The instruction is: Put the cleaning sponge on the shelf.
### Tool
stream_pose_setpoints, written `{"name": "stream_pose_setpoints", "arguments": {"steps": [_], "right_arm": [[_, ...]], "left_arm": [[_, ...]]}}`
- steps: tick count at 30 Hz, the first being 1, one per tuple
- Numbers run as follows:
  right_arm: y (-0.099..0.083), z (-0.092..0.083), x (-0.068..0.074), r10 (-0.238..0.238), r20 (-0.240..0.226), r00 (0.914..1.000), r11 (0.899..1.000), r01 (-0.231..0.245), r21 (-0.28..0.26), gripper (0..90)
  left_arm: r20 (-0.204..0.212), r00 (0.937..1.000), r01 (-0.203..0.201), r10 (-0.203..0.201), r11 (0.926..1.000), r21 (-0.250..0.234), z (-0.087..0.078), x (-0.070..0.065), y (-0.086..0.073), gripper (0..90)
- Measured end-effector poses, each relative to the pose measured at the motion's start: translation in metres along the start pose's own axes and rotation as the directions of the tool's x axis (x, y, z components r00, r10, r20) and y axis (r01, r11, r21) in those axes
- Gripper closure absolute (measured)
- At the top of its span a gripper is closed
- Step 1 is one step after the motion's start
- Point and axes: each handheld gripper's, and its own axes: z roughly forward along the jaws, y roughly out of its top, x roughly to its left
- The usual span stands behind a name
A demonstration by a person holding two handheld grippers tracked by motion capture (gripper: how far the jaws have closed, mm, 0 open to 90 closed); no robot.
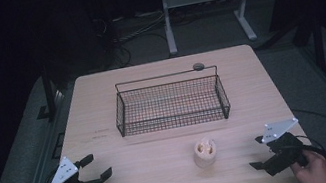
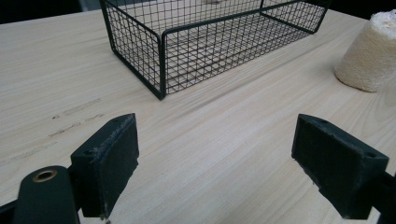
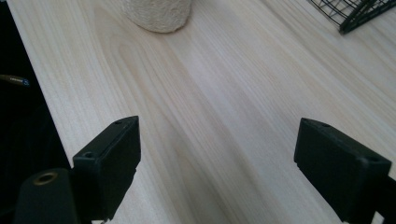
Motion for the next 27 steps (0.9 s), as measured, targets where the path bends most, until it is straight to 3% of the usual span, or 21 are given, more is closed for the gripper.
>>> {"name": "stream_pose_setpoints", "arguments": {"steps": [7, 13, 27], "right_arm": [[0.007, 0.000, 0.004, -0.024, -0.004, 0.9997, 1.000, 0.024, 0.009, 14.5], [0.015, 0.001, 0.005, 0.012, -0.039, 0.9992, 1.000, -0.011, 0.011, 14.5], [0.037, 0.005, 0.016, -0.028, -0.067, 0.9974, 0.998, 0.032, 0.055, 14.5]], "left_arm": [[0.001, 1.0000, -0.003, 0.003, 1.0000, 0.003, 0.001, 0.000, 0.000, 13.6], [0.002, 1.0000, 0.001, -0.001, 1.0000, 0.007, 0.002, -0.001, 0.000, 13.7], [0.003, 1.0000, -0.002, 0.002, 1.0000, 0.000, 0.001, 0.000, 0.000, 13.7]]}}
